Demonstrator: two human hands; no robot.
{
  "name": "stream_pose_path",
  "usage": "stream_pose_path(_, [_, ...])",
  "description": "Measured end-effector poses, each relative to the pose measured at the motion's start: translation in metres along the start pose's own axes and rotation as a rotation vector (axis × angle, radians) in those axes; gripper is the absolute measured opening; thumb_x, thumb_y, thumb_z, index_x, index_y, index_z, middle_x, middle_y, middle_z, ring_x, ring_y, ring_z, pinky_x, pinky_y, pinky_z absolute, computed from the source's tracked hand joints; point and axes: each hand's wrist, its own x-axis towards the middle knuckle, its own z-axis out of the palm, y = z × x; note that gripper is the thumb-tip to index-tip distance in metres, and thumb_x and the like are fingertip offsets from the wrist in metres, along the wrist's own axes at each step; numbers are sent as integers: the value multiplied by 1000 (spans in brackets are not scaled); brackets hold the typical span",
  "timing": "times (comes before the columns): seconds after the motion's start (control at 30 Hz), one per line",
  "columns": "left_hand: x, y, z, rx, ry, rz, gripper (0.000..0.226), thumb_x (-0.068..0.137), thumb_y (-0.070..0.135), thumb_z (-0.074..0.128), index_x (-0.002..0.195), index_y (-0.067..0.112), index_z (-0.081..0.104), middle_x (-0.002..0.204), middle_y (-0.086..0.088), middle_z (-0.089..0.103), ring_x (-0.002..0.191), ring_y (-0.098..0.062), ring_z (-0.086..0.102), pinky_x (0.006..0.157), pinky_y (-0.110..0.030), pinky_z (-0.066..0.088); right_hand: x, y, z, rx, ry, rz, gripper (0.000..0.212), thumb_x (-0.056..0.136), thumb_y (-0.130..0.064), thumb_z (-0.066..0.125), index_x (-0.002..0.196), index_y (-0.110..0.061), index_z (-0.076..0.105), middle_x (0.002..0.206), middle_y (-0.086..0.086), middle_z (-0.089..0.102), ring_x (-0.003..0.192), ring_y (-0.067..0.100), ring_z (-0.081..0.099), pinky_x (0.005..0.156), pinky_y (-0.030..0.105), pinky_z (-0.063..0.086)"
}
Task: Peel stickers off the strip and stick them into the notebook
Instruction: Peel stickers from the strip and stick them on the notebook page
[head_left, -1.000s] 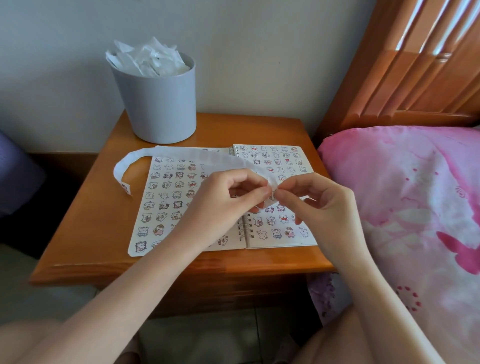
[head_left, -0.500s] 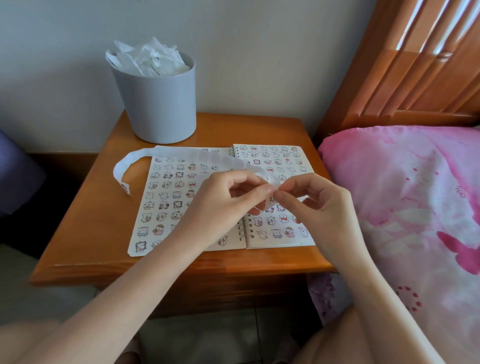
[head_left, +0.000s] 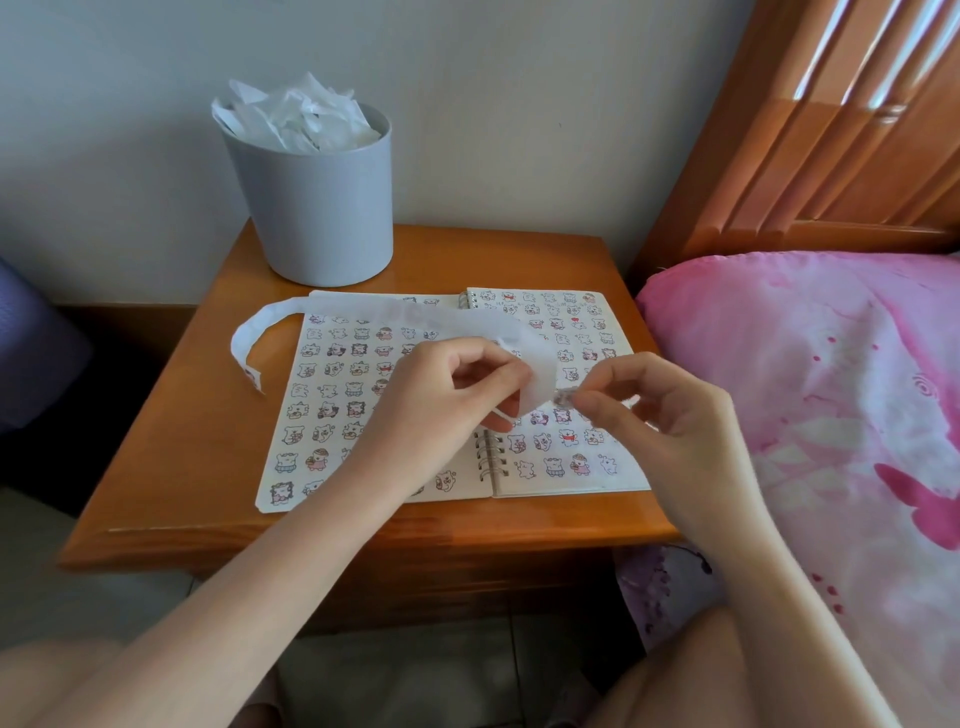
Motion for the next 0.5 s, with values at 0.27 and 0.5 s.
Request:
stream_pose_path(0.27, [0, -1, 0, 6, -1, 4, 11, 87, 20, 63, 84, 15, 71, 72, -2, 71, 63, -13, 70, 62, -15, 55, -3, 15, -32, -13, -16, 327, 3, 80, -17, 72, 77, -17, 71, 63, -11, 67, 50, -3, 50, 48, 6, 38])
stream_pose_path(0.5, [1, -2, -1, -4, -7, 2, 11, 87, 19, 63, 84, 14, 71, 73, -3, 71, 65, -15, 70, 65, -22, 58, -7, 20, -36, -46, -38, 429, 4, 78, -13, 73, 74, -13, 72, 60, -6, 67, 51, 1, 52, 49, 4, 38])
